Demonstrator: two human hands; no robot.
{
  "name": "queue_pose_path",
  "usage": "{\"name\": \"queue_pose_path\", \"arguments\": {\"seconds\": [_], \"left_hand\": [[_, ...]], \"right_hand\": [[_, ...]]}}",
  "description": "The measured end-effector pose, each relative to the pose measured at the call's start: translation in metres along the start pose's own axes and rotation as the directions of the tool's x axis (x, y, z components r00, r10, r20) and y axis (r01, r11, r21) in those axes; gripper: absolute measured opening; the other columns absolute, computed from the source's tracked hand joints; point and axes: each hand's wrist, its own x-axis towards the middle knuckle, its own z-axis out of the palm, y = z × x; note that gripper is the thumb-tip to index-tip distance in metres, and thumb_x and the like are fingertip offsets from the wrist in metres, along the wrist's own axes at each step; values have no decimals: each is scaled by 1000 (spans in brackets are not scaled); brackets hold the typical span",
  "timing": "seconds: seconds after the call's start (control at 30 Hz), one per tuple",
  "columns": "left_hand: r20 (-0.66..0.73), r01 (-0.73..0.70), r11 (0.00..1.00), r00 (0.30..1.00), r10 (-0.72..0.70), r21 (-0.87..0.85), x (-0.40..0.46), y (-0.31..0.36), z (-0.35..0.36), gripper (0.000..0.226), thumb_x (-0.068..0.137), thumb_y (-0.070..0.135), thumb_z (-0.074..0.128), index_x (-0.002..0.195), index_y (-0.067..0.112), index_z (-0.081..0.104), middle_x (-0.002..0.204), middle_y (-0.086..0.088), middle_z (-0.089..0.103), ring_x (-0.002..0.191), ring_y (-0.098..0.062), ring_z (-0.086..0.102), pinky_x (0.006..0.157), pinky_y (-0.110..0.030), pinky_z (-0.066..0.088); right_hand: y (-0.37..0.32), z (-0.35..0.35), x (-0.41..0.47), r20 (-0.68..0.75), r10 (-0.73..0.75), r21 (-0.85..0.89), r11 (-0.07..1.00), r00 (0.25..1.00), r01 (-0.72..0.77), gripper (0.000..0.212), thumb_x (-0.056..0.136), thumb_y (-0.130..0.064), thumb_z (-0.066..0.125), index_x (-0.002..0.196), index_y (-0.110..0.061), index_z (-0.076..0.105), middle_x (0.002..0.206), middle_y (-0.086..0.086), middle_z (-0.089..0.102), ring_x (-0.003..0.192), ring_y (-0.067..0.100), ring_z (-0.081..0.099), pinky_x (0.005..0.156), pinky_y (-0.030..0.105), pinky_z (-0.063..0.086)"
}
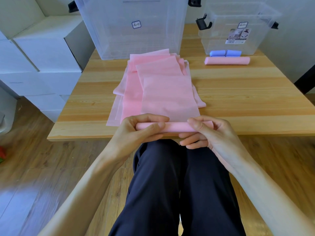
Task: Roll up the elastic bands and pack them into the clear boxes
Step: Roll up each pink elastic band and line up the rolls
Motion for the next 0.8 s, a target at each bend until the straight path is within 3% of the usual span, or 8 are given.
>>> {"name": "queue_pose_path", "arguments": {"seconds": [0.13, 0.3, 0.47, 0.67, 0.8], "left_hand": [[-23, -4, 999, 1000, 5, 39, 1, 0, 1, 27, 77, 28, 68, 96, 11, 76, 102, -3, 76, 97, -18, 73, 76, -20, 58], [20, 26, 998, 999, -27, 49, -1, 1, 1, 30, 76, 27, 71, 101, 11, 76, 100, -5, 76, 97, -17, 73, 76, -19, 58], [-1, 34, 996, 999, -34, 84, -1, 4, 3, 32, 77, 30, 69, 100, 10, 75, 95, -7, 78, 91, -17, 75, 73, -19, 58], [60, 62, 995, 996, -67, 77, -3, 6, 3, 32, 78, 27, 68, 105, 12, 73, 96, -9, 78, 94, -17, 75, 74, -19, 58], [13, 65, 994, 998, -66, 93, -2, 7, 5, 35, 80, 35, 63, 103, 11, 73, 90, -10, 78, 88, -17, 75, 71, -19, 58]], "right_hand": [[1, 0, -1, 19, -12, -10, 1000, 1000, 12, 36, 73, -27, 75, 107, -16, 72, 88, 17, 76, 81, 31, 75, 70, 29, 61], [1, -1, -1, 0, -22, -17, 1000, 1000, 22, 26, 78, -30, 70, 95, -9, 74, 87, 16, 76, 76, 32, 75, 64, 29, 61], [1, -1, -2, 10, -15, 3, 1000, 1000, 15, 35, 72, -27, 75, 104, -13, 73, 88, 18, 76, 80, 32, 75, 66, 29, 61], [1, -2, -2, -12, -6, -4, 1000, 1000, 6, 32, 75, -33, 71, 96, -8, 73, 85, 18, 75, 74, 31, 75, 62, 29, 61], [1, -3, -2, 12, -24, -22, 999, 1000, 24, 34, 71, -27, 76, 100, -9, 72, 85, 17, 75, 80, 31, 75, 68, 30, 61]]}}
